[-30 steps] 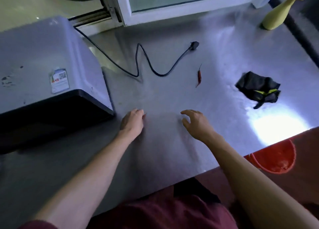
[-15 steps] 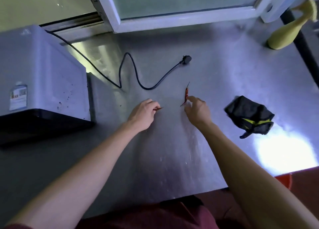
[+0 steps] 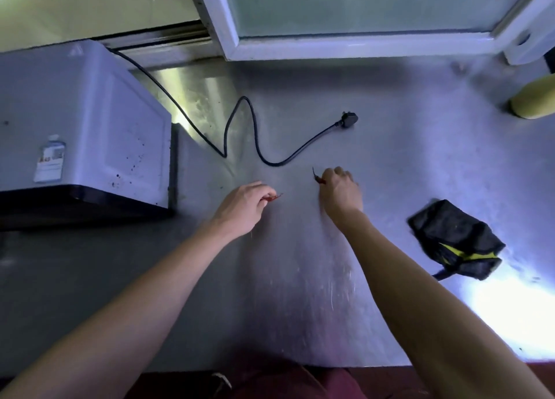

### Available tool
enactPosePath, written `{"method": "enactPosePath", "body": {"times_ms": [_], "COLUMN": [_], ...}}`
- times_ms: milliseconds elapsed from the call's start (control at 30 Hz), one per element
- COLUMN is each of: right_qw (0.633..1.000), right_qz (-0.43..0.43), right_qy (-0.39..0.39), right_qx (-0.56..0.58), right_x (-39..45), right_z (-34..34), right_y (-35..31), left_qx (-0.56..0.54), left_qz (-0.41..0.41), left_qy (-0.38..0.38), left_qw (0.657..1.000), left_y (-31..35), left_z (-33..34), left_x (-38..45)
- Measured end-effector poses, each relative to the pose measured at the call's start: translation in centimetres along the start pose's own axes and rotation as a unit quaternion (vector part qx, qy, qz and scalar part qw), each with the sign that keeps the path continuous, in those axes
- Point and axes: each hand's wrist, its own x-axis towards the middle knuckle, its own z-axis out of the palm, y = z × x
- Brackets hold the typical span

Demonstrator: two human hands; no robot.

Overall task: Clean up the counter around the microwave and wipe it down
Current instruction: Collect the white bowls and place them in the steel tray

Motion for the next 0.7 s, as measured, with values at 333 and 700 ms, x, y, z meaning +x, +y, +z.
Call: {"method": "enactPosePath", "body": {"times_ms": [333,700], "right_qw": [0.990,0.941], "right_qz": [-0.137,-0.337], "right_qy": [-0.026,-0.026], "right_qx": [0.025,0.036], "right_x": [-5.4,-21.4], "right_z": [3.1,10.2], "right_y": [-9.0,-26.7], "left_qx": [-0.045,-0.074], "left_qz": [-0.063,-0.148], "left_qy": [0.074,0.194], "left_qw": [0.994,0.967], "left_y": [-5.5,-13.6], "left_z": [-2.0,-6.1], "left_x": [-9.7,-34.6]}}
